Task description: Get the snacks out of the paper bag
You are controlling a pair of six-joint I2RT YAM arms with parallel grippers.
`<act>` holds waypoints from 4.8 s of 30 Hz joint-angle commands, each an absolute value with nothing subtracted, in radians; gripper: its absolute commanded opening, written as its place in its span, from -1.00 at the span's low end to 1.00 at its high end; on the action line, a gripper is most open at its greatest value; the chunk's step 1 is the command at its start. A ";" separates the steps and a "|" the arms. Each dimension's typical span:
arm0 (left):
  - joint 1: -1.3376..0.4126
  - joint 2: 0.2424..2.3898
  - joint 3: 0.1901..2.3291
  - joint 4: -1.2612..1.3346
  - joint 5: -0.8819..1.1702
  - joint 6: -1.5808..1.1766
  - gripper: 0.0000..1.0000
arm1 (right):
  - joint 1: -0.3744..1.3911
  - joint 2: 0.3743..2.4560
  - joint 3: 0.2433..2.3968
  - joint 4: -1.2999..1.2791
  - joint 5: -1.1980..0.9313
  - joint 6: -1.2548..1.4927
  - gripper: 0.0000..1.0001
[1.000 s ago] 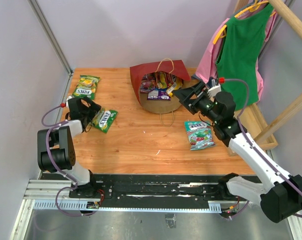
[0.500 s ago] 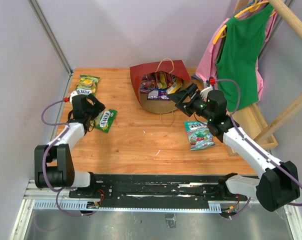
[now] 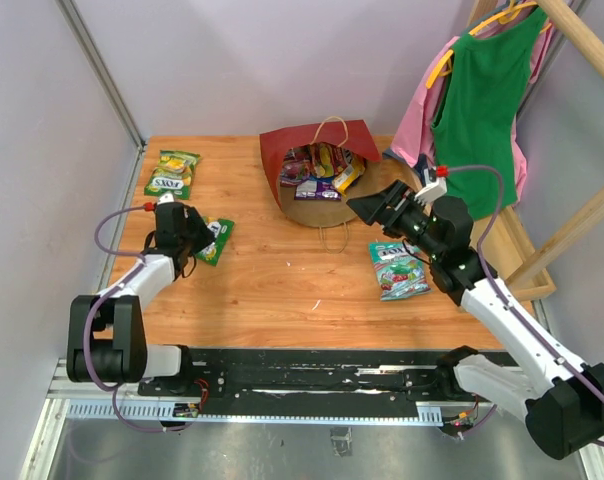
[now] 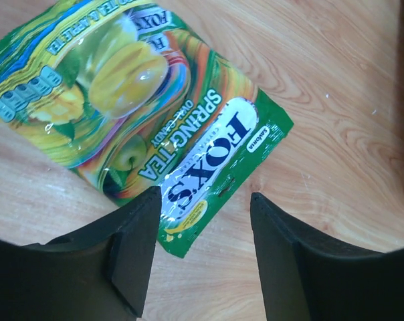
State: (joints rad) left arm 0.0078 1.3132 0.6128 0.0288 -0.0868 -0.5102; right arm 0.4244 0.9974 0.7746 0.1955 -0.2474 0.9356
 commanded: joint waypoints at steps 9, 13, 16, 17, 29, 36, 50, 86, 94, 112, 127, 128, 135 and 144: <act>-0.048 1.430 0.690 0.055 -0.047 -0.441 -0.05 | 0.422 0.956 0.724 0.155 -0.196 0.823 0.97; -0.048 1.492 0.696 0.071 -0.029 -0.453 -0.03 | 0.422 0.978 0.736 0.152 -0.211 0.818 0.97; -0.041 1.551 0.718 0.069 -0.104 -0.466 0.00 | 0.422 0.978 0.733 0.148 -0.213 0.812 0.97; -0.031 1.575 0.729 0.071 -0.112 -0.477 0.02 | 0.422 0.975 0.732 0.148 -0.212 0.810 0.97; 0.122 1.742 0.820 0.153 -0.045 -0.659 0.02 | 0.420 0.944 0.723 0.127 -0.190 0.773 0.97; 0.169 1.768 0.828 0.178 -0.085 -0.761 0.02 | 0.417 0.904 0.710 0.107 -0.165 0.744 0.97; 0.271 1.682 0.816 0.130 -0.101 -0.737 0.06 | 0.416 0.877 0.693 0.088 -0.172 0.711 0.97; -0.805 1.983 1.438 0.089 -0.342 -0.077 0.79 | 0.213 0.712 0.658 -0.168 -0.159 0.453 0.97; -0.710 2.169 1.599 0.044 -0.171 -0.199 0.48 | 0.213 0.698 0.653 -0.171 -0.158 0.442 0.97; -0.571 2.342 1.775 0.090 -0.069 -0.401 0.45 | 0.213 0.734 0.630 -0.082 -0.176 0.462 0.97; -0.563 2.428 1.796 0.234 -0.044 -0.566 -0.64 | 0.225 0.827 0.597 0.010 -0.210 0.485 0.97; -0.563 2.415 1.781 0.249 -0.053 -0.567 -0.86 | 0.225 0.829 0.597 0.014 -0.213 0.486 0.97; -0.563 2.273 1.639 0.288 -0.059 -0.511 -0.99 | 0.226 0.838 0.591 0.023 -0.219 0.491 0.97; -0.571 1.993 1.245 0.428 0.028 -0.530 -0.99 | 0.230 0.848 0.589 0.035 -0.223 0.498 0.97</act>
